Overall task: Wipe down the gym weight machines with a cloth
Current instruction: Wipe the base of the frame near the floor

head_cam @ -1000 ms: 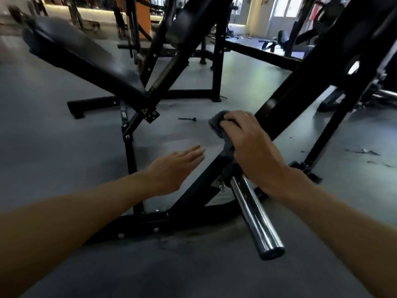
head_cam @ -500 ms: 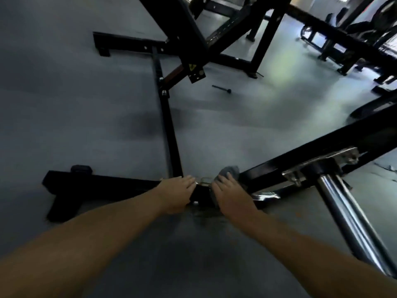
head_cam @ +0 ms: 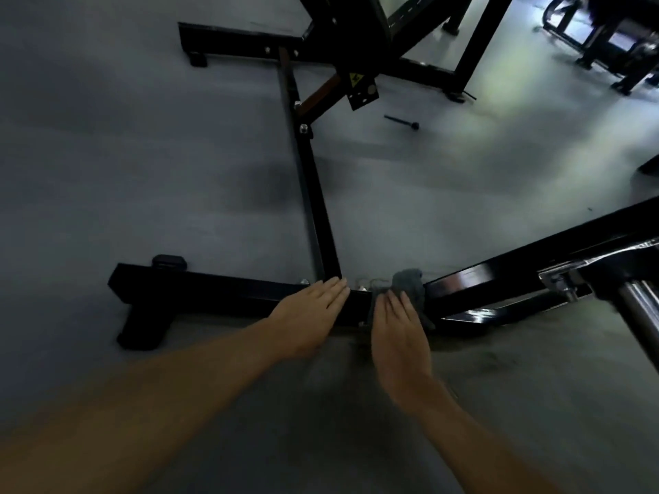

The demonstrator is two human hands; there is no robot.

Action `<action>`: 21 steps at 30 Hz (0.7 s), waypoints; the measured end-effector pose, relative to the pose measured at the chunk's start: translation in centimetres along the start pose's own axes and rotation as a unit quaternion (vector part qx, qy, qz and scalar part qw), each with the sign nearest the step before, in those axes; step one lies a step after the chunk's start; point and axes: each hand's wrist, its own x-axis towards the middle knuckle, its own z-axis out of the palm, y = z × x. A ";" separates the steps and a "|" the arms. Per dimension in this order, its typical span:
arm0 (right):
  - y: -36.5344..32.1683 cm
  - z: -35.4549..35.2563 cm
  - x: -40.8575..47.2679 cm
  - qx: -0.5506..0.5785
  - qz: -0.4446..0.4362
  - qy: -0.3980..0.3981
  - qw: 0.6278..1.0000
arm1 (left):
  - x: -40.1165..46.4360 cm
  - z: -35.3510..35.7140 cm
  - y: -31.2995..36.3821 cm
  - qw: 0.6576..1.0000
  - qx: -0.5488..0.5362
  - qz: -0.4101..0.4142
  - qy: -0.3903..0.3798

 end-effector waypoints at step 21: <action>-7.5 -1.9 3.4 0.187 -0.035 0.059 0.980 | -8.6 -1.3 -3.3 0.985 -0.018 -0.154 -0.083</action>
